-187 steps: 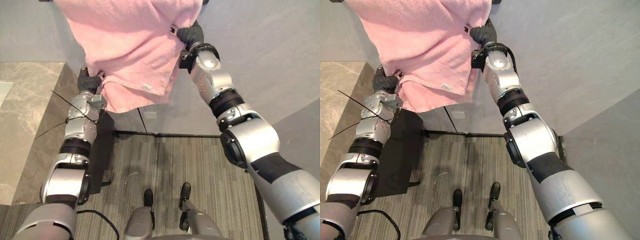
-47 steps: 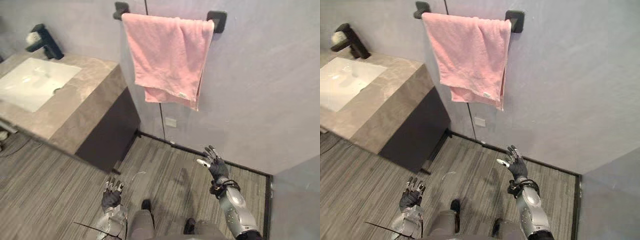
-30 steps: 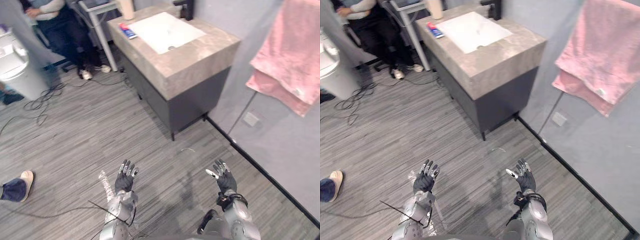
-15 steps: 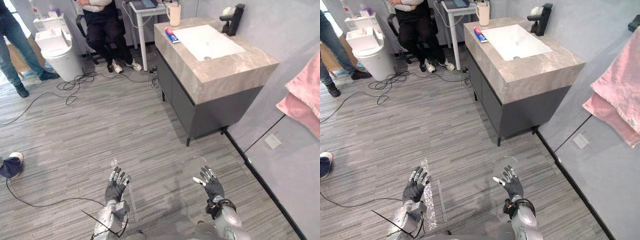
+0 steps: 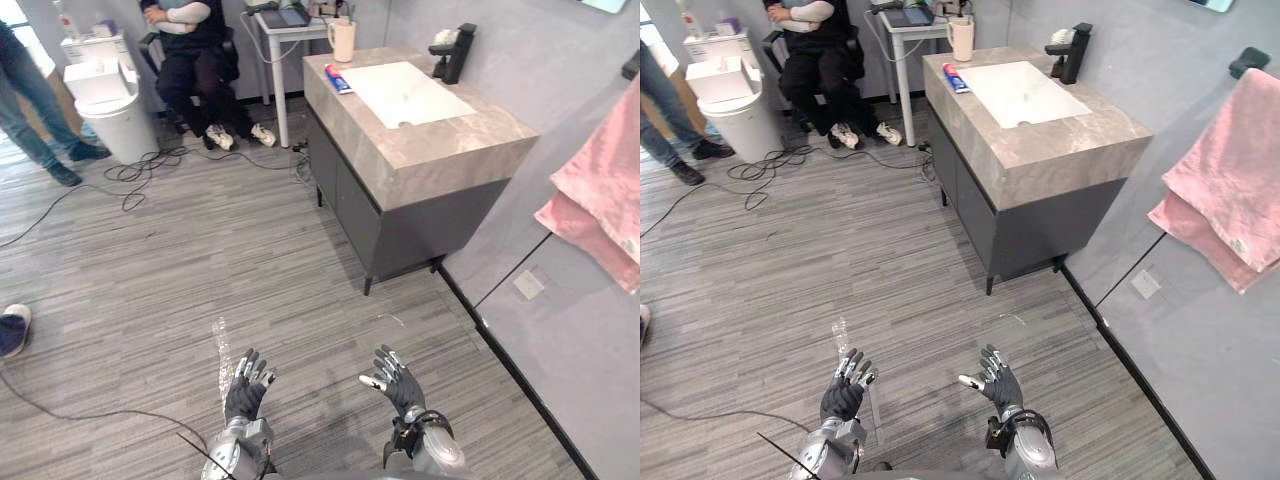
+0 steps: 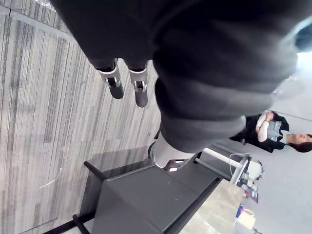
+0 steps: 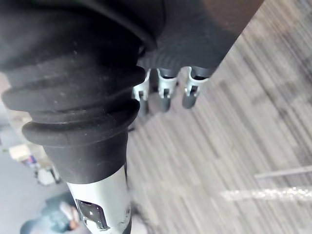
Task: Organize washtable
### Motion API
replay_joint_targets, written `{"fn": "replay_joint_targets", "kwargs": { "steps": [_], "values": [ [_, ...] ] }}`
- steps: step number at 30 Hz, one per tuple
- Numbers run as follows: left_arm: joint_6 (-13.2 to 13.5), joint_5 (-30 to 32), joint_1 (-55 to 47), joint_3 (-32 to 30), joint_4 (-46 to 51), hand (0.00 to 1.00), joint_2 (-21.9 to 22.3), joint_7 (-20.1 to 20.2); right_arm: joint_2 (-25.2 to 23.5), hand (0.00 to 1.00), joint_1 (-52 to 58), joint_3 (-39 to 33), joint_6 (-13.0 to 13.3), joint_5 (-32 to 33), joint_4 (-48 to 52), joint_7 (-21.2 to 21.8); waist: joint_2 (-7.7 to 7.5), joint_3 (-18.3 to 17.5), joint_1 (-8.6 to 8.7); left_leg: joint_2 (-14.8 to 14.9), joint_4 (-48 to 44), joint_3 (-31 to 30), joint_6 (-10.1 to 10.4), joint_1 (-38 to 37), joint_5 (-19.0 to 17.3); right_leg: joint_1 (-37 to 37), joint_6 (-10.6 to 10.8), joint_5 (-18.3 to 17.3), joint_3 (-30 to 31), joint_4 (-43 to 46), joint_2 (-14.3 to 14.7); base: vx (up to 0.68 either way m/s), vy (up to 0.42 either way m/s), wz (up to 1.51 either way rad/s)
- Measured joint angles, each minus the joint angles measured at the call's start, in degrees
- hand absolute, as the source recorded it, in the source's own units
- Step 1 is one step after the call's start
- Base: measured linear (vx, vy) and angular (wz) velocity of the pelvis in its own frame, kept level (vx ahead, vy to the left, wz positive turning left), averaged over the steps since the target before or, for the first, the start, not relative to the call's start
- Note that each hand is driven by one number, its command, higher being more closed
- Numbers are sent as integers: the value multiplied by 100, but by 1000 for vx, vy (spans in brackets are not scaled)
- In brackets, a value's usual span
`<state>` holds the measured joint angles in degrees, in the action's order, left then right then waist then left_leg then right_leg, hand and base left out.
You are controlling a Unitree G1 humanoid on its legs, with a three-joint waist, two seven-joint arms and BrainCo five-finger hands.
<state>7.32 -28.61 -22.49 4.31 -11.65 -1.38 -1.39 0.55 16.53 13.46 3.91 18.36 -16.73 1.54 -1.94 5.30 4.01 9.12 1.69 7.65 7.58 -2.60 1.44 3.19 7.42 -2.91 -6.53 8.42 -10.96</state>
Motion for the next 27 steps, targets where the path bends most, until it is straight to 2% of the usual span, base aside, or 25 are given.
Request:
{"fn": "replay_joint_targets", "kwargs": {
  "steps": [4,5,6,8,9,10,11,12,13,14,15,16,17,18,20,21,22,23,24,25,26,27],
  "values": [
    [-3,2,-106,-14,0,0,-35,-28,-8,0,6,15,-3,-7,-115,-6,-52,-25,-32,-97,-38,-119,-13,104,21,14,83,-63,-130,67,-114,-42,18,19],
    [-4,3,-124,-20,1,0,-36,-42,-3,0,-11,29,-3,-38,-163,-6,-83,-14,-62,-143,-108,-138,-77,162,-36,27,115,-153,-131,135,-165,-23,27,25],
    [-8,5,-125,-27,2,0,-47,-72,-11,0,-45,43,-4,-72,-233,-6,-131,-7,-111,-181,-249,-137,-101,248,-147,64,110,-241,-128,218,-219,-19,50,31],
    [-39,8,-116,-81,70,0,-60,-131,-26,0,-77,60,-8,-104,-265,-7,-342,83,-184,-307,-1167,-98,-277,609,-540,94,22,-397,-201,467,-432,-10,87,45],
    [-60,24,-123,-98,153,0,-44,-141,3,0,-65,44,-6,-140,-251,-6,-268,108,-155,-341,-2011,109,-422,893,-977,-14,-88,-446,-395,718,-543,26,139,52],
    [-60,32,-144,-148,231,0,-51,-149,9,0,-47,59,-11,-200,-260,-4,-250,181,-190,-271,-2253,38,-406,967,-1311,139,-191,-473,-384,1351,-583,-15,187,48],
    [-67,32,-143,-241,232,0,-49,-227,-1,0,-83,104,-36,-274,-261,-4,-265,207,-192,-272,-2238,-12,-440,860,-1397,583,-553,-215,-256,2359,-679,12,150,29],
    [-60,34,-141,-263,242,0,-100,-265,-26,0,-68,135,-36,-290,-256,1,-201,253,-171,-254,-2138,-68,-447,780,-1397,777,-812,-54,-231,2718,-666,17,135,35],
    [-39,48,-129,-272,267,0,-291,-282,-112,0,-66,265,-45,-321,-272,7,-282,244,-185,-203,-1676,-138,-467,534,-1386,1065,-805,-331,-236,2924,-436,111,83,25],
    [-36,50,-129,-272,264,0,-374,-293,-164,0,-82,301,-45,-319,-272,21,-352,224,-180,-230,-1386,-137,-469,415,-1384,1153,-819,-438,-276,2735,-371,251,94,20],
    [-33,55,-76,-261,315,0,-421,-305,-230,0,-102,278,-15,-315,-204,54,-432,260,-94,-306,-1682,-36,-661,433,-1535,1360,-718,-600,-430,2293,-216,267,26,-2],
    [-30,59,-42,-244,312,0,-349,-310,-174,0,-234,246,24,-316,-154,93,-289,333,-76,-142,-1669,13,-558,411,-1455,1503,-690,-619,-465,2141,-72,270,3,-24],
    [-81,81,86,-196,178,0,-344,-343,-159,0,-389,206,-49,-313,-280,109,-321,404,-84,-169,-1729,139,-604,318,-1529,1624,-595,-511,-474,1492,87,219,-55,-20],
    [-85,156,161,-77,164,0,-341,-358,-105,0,-371,140,-60,-313,-279,105,-330,404,15,-201,-1623,172,-576,187,-1579,1614,-460,-231,-611,711,138,225,-43,-7],
    [-84,255,203,133,164,0,-348,-352,-45,0,-376,-8,-60,-310,-265,98,-392,405,137,-332,-1352,180,-475,-138,-1641,1685,-372,-68,-646,331,75,315,-116,20],
    [-88,363,217,301,156,0,-349,-342,14,0,-364,-84,-56,-300,-194,99,-364,377,228,-347,-1273,143,-384,-345,-1748,1716,-515,231,-583,548,101,369,-163,15],
    [-85,423,221,416,161,0,-330,-331,55,0,-353,-133,-57,-287,-176,100,-322,322,272,-288,-1227,112,-386,-425,-1818,1753,-582,323,-608,707,160,528,-232,-2],
    [-86,489,150,722,162,0,-320,-167,176,0,-208,-168,-57,-164,4,105,13,103,319,37,-1135,141,-375,-578,-1988,1812,-709,342,-670,960,508,504,-188,-16],
    [-86,547,91,798,162,0,-298,-79,194,0,-128,-169,-55,-52,115,126,174,12,325,165,-1362,141,-314,-602,-1994,1796,-755,313,-746,985,656,754,-261,-45],
    [-95,697,109,886,133,0,-232,49,223,0,-119,-180,-56,249,192,165,295,23,390,596,-3017,124,-185,-42,-1887,1642,-1010,146,-756,1083,982,463,-140,-45],
    [-95,700,102,884,134,0,-210,56,222,0,-149,-176,-57,276,207,184,315,21,390,688,-3391,81,-176,93,-1782,1578,-1026,137,-741,1069,1051,619,-162,-83],
    [-100,684,79,872,120,0,-184,134,226,0,-156,-185,-43,438,383,224,420,23,346,960,-4730,-124,-180,522,-1136,1294,-1197,66,-593,1015,1320,513,-70,-100]
  ]
}}
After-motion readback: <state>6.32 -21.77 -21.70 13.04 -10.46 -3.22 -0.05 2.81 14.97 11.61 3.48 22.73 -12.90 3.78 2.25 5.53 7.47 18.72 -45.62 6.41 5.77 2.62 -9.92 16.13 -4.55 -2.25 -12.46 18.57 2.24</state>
